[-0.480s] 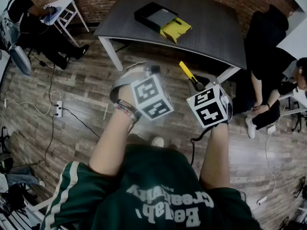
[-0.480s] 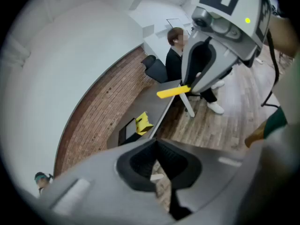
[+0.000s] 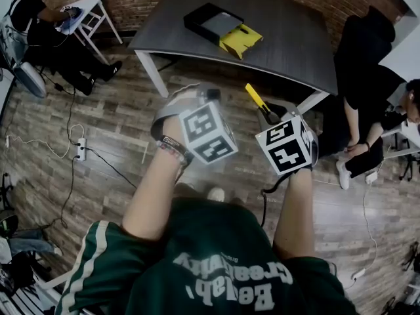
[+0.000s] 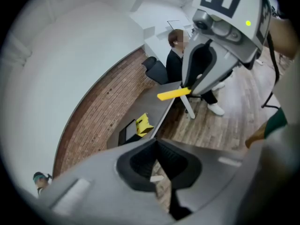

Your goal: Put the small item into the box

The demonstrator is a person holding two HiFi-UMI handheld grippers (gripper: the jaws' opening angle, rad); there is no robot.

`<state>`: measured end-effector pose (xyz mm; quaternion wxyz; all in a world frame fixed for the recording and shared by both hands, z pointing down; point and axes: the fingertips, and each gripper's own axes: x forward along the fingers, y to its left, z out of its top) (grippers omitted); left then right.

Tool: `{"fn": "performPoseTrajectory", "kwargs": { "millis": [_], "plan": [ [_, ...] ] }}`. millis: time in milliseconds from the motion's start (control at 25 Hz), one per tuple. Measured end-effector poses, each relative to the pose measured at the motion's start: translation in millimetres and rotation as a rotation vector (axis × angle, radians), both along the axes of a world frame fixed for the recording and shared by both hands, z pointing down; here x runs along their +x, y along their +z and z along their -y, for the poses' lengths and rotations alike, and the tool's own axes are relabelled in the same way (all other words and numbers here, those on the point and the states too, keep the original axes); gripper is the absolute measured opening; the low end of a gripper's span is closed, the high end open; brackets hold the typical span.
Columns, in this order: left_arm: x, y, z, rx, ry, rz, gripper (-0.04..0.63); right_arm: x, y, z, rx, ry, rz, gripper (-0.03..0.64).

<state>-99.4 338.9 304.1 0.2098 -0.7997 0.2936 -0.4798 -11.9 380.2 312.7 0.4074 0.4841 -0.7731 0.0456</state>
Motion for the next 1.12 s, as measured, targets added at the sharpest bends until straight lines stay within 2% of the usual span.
{"fn": "performPoseTrajectory", "kwargs": {
  "millis": [1120],
  "plan": [
    [11.9,-6.8,-5.5,0.007,0.002,-0.011,0.003,8.4,-2.4,-0.5,0.010,-0.017,0.019,0.072]
  ]
}}
